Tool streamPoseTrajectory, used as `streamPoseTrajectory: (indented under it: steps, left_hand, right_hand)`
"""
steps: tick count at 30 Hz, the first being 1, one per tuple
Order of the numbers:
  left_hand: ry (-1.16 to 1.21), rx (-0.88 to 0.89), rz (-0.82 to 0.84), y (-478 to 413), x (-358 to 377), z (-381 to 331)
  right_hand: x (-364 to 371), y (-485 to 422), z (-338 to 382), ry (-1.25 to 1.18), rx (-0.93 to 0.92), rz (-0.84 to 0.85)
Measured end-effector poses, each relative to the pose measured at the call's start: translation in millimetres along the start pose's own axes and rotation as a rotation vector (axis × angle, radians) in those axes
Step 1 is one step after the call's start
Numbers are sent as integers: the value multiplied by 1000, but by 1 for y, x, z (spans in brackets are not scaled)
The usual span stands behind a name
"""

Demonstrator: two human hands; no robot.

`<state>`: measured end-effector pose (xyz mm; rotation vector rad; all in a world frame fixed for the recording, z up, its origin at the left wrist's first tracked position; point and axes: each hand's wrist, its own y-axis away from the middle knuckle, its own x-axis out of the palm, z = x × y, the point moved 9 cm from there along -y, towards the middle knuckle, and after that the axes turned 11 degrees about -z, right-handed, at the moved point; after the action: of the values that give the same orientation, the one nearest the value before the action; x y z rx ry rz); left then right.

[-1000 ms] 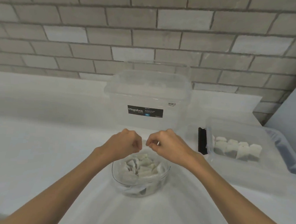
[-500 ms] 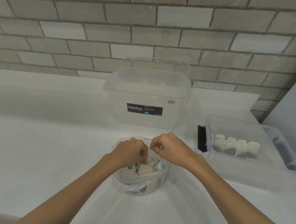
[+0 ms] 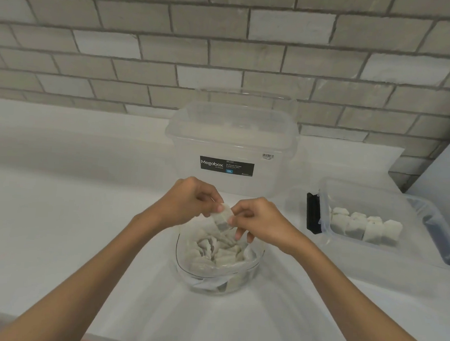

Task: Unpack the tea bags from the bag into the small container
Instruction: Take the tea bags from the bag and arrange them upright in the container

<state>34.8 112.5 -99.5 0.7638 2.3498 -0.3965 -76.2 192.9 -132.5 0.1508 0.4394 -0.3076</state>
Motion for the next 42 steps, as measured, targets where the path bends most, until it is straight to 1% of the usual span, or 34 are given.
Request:
streamPoseTrajectory:
  steps: [4, 6, 10, 12, 13, 14, 16, 18, 19, 21, 25, 26, 28, 31, 33, 35, 37, 38, 40, 42]
  left_hand:
    - [256, -34, -36, 4, -9, -9]
    - [360, -21, -25, 5, -12, -12]
    - [342, 51, 21, 8, -11, -23]
    - [364, 49, 33, 9, -9, -28]
    - [374, 48, 29, 9, -9, -30]
    - [382, 45, 22, 9, -9, -32]
    - [384, 34, -4, 7, -12, -32]
    - [339, 25, -50, 4, -18, -30]
    - [304, 25, -79, 3, -21, -29]
    - [238, 31, -132, 0, -26, -27]
    - [167, 46, -194, -2, -29, -28]
    - [189, 34, -210, -3, -29, -27]
    - [307, -22, -241, -3, -29, -23]
    - [508, -122, -263, 1, -24, -10]
    - [616, -176, -247, 6, -15, -3]
    - [709, -231, -196, 11, 1, 2]
    - [777, -277, -122, 17, 17, 3]
    - [791, -290, -88, 19, 24, 2]
    - [756, -286, -41, 19, 30, -1]
    - [677, -229, -12, 16, 28, -7]
  right_hand:
    - [3, 2, -1, -334, 160, 33]
    - [8, 4, -4, -554, 291, 81]
    - [29, 19, -2, -931, 556, 301]
    - [37, 24, 0, -1051, 622, 379]
    - [38, 25, 0, -1065, 635, 393]
    - [39, 26, 0, -1041, 630, 395]
    - [32, 24, -4, -865, 548, 343]
    - [18, 18, -7, -639, 417, 220]
    - [11, 15, -8, -579, 367, 156]
    - [0, 13, -7, -544, 300, 79]
    - [-5, 15, 1, -414, 162, 11]
    - [-5, 15, 2, -382, 127, -10]
    - [-8, 13, 4, -382, 89, -57]
    - [-20, 8, 6, -508, 119, -143]
    - [-30, 5, 11, -548, 114, -200]
    - [-41, 1, 22, -493, 56, -246]
    - [-52, -3, 36, -360, -43, -278]
    - [-57, -5, 45, -256, -105, -284]
    - [-62, -6, 65, -7, -247, -265]
    - [-62, -3, 83, 223, -386, -225]
